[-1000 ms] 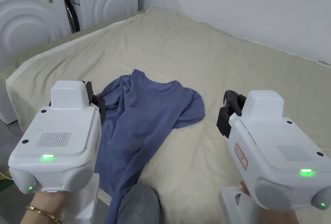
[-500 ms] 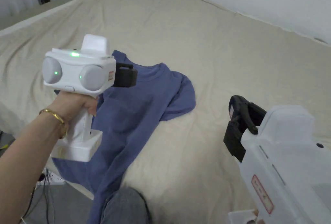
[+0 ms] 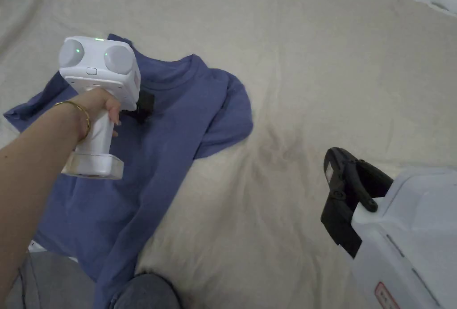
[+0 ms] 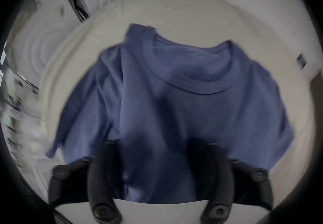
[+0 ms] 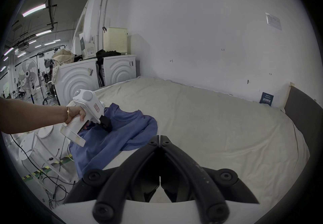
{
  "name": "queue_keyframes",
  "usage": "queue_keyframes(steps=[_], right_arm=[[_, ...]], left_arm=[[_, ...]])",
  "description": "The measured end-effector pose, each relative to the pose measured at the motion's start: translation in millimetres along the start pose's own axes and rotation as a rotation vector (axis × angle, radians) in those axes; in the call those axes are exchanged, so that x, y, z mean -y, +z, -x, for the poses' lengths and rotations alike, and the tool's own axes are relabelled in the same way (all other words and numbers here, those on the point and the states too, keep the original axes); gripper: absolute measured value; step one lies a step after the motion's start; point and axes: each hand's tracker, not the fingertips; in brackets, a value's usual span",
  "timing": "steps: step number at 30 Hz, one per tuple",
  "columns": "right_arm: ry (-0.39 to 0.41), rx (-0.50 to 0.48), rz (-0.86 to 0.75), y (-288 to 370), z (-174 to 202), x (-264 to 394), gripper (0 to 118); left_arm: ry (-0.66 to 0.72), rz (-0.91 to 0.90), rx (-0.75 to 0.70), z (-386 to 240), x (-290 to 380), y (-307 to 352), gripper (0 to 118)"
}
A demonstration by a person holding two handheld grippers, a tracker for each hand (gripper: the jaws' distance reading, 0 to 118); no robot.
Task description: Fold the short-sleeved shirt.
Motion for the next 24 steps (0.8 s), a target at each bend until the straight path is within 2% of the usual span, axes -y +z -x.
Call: queue_keyframes(steps=[1,2,3,4,5,6,7,9,13,18,21,24], right_arm=[[-0.004,-0.002,0.003,0.6,-0.4,1.8,1],[-0.008,-0.004,0.005,2.0,-0.7,3.0,1],[-0.011,-0.006,0.006,4.6,-0.9,3.4,1],[-0.013,-0.006,0.005,8.7,0.2,3.1,1],[-0.015,-0.004,-0.002,14.9,0.6,2.7,1],[-0.015,-0.004,-0.011,21.3,-0.1,2.2,1],[-0.012,-0.003,-0.021,27.8,-1.0,1.6,1],[-0.003,0.007,-0.039,42.2,-3.2,0.5,1],[-0.008,0.031,-0.085,73.6,-8.3,-2.8,1],[-0.036,0.057,-0.149,116.1,-10.7,-5.9,1],[-0.048,0.072,-0.184,138.9,-10.3,-7.0,1],[-0.058,0.083,-0.216,162.1,-12.1,-7.3,1]], left_arm=[[0.03,-0.018,-0.093,-1.9,0.4,4.5,52],[0.002,-0.028,-0.116,-3.0,2.1,9.4,25],[-0.035,-0.044,-0.141,-4.0,3.8,11.7,3],[-0.037,-0.05,-0.2,-2.9,5.9,13.2,3],[0.012,-0.074,-0.181,2.3,10.0,19.9,3],[0.062,-0.134,-0.095,7.5,14.3,30.2,3],[0.083,-0.212,-0.096,10.1,19.9,40.8,3],[0.07,-0.329,-0.122,12.1,35.0,65.4,3],[0.094,-0.41,-0.04,25.3,54.6,123.5,3],[0.044,-0.558,-0.01,25.8,70.9,209.5,3],[0.02,-0.66,0.069,15.6,73.7,269.1,3],[-0.057,-0.79,0.095,-8.0,71.0,336.4,3]])
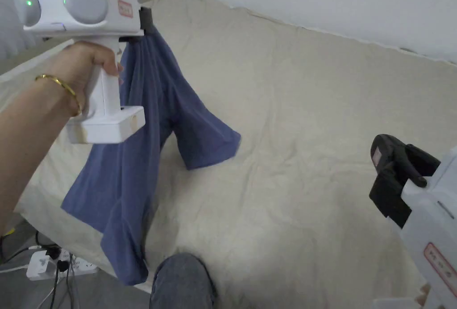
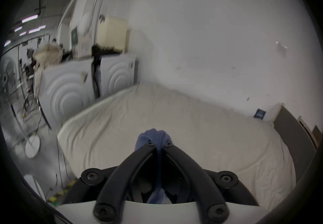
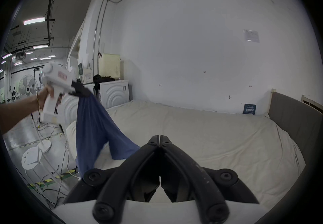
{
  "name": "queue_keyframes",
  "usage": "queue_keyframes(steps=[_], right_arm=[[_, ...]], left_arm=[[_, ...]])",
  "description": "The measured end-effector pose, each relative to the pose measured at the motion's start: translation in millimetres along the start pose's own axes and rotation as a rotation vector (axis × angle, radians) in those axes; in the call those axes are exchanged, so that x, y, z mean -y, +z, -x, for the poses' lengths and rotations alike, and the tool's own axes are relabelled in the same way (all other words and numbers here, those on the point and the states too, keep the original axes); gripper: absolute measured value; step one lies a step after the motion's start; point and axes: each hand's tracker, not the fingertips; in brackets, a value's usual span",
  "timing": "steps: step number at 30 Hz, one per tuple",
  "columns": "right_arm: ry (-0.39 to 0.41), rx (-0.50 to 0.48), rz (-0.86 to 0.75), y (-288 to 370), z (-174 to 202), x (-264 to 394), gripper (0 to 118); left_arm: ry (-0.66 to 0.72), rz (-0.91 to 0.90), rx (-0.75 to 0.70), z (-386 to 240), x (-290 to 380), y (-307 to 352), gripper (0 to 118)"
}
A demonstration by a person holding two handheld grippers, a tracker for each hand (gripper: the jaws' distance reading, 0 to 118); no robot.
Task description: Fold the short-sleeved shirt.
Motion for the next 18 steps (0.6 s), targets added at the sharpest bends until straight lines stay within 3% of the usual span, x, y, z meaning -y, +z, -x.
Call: queue_keyframes(steps=[9,18], right_arm=[[0.008,0.139,-0.121,60.6,-31.0,-17.2,1],[-0.019,0.335,-0.149,113.6,-70.4,-22.1,1]], left_arm=[[-0.035,-0.272,0.247,-105.9,-132.4,109.4,3],[-0.078,-0.319,0.412,-226.1,-185.7,121.0,3]])
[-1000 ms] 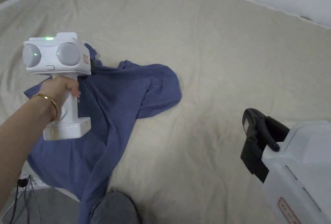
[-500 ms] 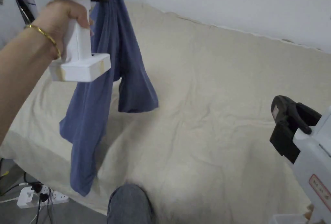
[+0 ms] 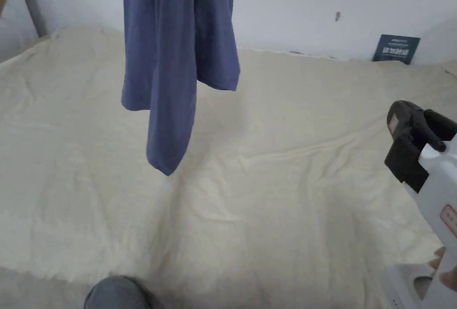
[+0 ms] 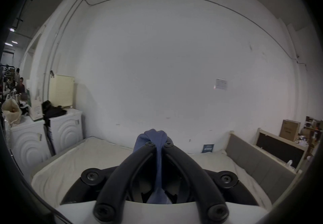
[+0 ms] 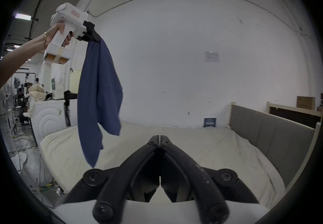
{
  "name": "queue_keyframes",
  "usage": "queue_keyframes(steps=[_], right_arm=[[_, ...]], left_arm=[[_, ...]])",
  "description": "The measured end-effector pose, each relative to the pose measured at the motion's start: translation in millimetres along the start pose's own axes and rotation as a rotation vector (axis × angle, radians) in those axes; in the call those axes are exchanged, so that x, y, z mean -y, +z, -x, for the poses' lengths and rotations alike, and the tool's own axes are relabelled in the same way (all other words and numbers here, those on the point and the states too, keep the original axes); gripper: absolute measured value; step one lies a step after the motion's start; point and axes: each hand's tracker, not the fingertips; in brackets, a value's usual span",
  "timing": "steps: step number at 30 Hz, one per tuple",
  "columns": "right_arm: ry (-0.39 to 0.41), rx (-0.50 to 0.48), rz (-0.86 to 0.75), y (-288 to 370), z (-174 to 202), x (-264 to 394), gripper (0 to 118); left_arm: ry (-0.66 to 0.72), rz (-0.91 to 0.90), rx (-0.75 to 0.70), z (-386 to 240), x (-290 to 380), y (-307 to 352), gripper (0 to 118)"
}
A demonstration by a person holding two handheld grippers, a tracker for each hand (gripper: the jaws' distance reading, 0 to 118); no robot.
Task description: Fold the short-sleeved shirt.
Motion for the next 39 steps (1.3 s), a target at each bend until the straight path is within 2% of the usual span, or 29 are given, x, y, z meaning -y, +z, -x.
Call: queue_keyframes(steps=[4,7,15,22,27,28,29,30,31,32,33,39], right_arm=[[0.005,0.075,0.009,13.4,-18.9,0.1,1],[-0.01,0.119,0.016,21.2,-31.2,0.7,1],[-0.023,0.167,0.048,22.7,-47.7,11.7,1],[-0.054,0.151,0.113,7.5,-50.5,30.8,1],[-0.066,0.132,0.142,-1.5,-46.1,40.1,1],[-0.068,0.129,0.146,-3.0,-45.0,41.5,1],[-0.069,0.124,0.151,-4.2,-43.9,42.5,1],[-0.069,0.122,0.154,-4.8,-42.6,43.7,1],[-0.068,0.119,0.157,-5.5,-41.6,44.6,1],[-0.066,0.115,0.16,-6.3,-41.0,45.0,1],[-0.063,0.113,0.162,-7.1,-40.6,45.2,1],[-0.056,0.107,0.165,-16.4,-35.9,45.8,1]], left_arm=[[-0.008,0.045,0.08,-35.9,25.1,-36.4,3],[-0.073,0.152,0.125,-61.8,74.0,-62.4,3],[-0.15,0.513,0.179,-100.5,272.1,-89.1,3],[-0.181,0.878,0.1,-91.0,446.2,-63.4,3],[-0.211,1.013,0.047,-76.4,510.0,-55.2,4],[-0.2,1.022,0.05,-74.3,513.0,-53.1,12],[-0.185,1.036,0.038,-72.5,514.5,-53.9,31],[-0.164,1.044,0.026,-69.9,512.7,-55.1,70],[-0.133,1.034,0.024,-66.2,509.0,-55.8,94],[-0.097,0.997,0.036,-61.9,501.3,-56.8,113],[-0.074,0.933,0.052,-57.7,489.7,-55.0,118],[-0.041,0.537,0.012,-36.0,396.3,-31.3,118]])
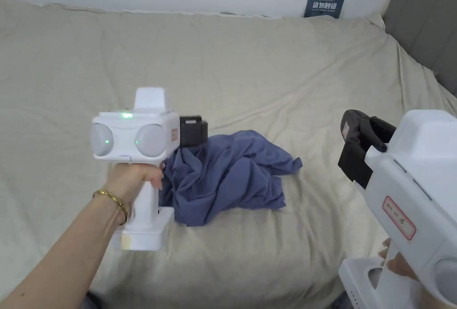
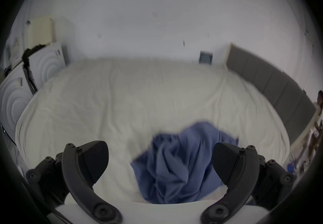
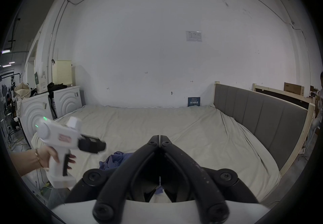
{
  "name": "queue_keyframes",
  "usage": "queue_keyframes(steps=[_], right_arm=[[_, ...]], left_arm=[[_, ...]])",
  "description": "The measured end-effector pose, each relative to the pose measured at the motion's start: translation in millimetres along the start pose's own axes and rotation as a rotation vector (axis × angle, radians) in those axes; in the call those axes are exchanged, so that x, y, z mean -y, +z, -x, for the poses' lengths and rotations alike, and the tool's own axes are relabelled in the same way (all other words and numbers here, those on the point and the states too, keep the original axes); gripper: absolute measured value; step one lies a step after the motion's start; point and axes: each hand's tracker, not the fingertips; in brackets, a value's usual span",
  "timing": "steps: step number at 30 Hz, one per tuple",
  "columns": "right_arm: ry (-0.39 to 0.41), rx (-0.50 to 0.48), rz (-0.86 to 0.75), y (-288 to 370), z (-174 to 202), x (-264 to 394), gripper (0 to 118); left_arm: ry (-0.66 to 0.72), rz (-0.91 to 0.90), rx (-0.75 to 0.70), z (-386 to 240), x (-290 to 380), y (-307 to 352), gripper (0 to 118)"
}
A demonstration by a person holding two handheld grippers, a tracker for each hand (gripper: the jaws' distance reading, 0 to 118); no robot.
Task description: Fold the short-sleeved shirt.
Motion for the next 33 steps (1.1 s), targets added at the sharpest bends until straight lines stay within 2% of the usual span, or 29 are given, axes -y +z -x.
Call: queue_keyframes(steps=[3,6,11,13,14,15,17,18,19,33], right_arm=[[-0.005,-0.002,-0.01,-5.3,5.0,-0.6,1],[-0.011,-0.01,-0.015,-10.4,9.5,-0.8,1],[0.0,-0.031,-0.019,-13.5,18.7,1.5,1],[0.007,-0.039,-0.016,-13.3,21.8,2.5,1],[0.011,-0.042,-0.014,-13.3,23.0,3.4,1],[0.013,-0.043,-0.012,-13.5,24.5,4.5,1],[0.009,-0.05,-0.003,-13.7,25.6,6.7,1],[0.007,-0.053,0.0,-13.8,26.4,8.6,1],[0.006,-0.054,0.002,-13.9,27.1,9.6,1],[0.005,-0.057,0.031,-17.7,29.6,17.2,1]], left_arm=[[0.05,-0.2,-0.052,11.6,-13.3,44.1,118],[0.015,-0.36,-0.135,15.4,-5.8,80.1,118],[-0.03,-0.389,-0.222,20.3,22.5,104.0,117],[-0.04,-0.386,-0.248,19.9,32.9,111.7,97],[-0.048,-0.383,-0.26,19.4,38.3,116.0,80],[-0.052,-0.38,-0.268,19.0,42.2,119.4,53],[-0.063,-0.367,-0.262,20.6,46.8,124.2,20],[-0.059,-0.355,-0.245,21.1,48.3,126.3,6],[-0.048,-0.351,-0.24,21.3,49.9,128.6,1],[-0.022,-0.196,-0.16,23.1,47.0,115.5,0]])
